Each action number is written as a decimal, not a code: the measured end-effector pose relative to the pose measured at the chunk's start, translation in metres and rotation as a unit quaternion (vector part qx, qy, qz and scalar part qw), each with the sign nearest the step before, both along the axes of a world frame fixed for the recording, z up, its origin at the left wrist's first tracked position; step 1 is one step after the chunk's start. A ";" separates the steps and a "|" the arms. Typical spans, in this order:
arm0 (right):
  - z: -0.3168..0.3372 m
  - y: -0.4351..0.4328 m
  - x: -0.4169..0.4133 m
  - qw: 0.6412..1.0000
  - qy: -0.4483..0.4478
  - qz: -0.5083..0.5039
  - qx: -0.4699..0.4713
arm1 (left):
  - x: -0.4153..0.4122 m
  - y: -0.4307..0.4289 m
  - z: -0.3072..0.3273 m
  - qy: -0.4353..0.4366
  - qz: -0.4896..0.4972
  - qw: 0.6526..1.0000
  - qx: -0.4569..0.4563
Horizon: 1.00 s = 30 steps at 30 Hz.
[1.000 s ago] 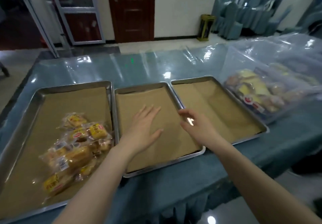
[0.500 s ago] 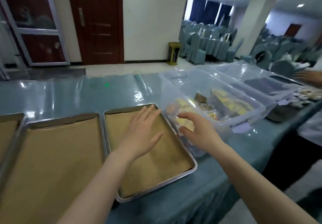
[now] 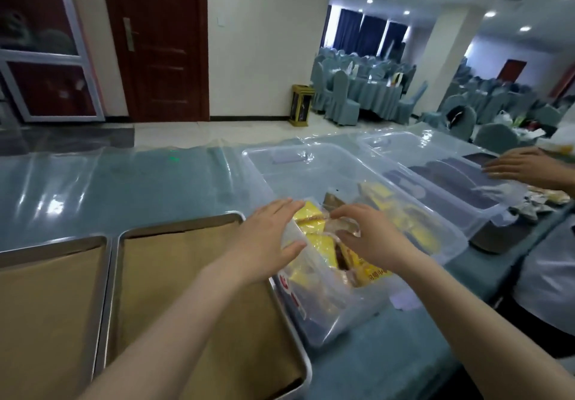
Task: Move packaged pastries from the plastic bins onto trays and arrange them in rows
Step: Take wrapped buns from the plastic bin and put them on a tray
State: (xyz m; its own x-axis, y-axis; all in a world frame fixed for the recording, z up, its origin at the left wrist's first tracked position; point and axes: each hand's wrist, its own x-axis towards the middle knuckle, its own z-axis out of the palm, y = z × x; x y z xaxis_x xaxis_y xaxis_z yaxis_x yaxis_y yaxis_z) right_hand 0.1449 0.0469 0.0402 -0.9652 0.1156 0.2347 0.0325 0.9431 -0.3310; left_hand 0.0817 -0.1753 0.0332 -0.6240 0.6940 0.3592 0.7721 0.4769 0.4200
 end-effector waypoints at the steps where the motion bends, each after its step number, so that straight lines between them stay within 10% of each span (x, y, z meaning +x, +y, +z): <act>1: 0.000 0.012 -0.008 1.000 -0.012 0.001 0.000 | -0.003 0.008 -0.001 -0.009 -0.002 1.000 -0.004; 9: -0.024 0.100 -0.085 0.969 -0.205 0.102 0.094 | -0.034 0.081 -0.010 -0.067 0.072 0.994 -0.053; 20: -0.089 0.136 -0.114 0.821 -0.462 0.244 0.229 | -0.038 0.116 -0.032 -0.023 0.216 0.952 -0.216; 30: -0.098 0.142 -0.084 0.745 -0.424 0.325 0.399 | -0.036 0.119 -0.030 0.000 0.223 0.935 -0.277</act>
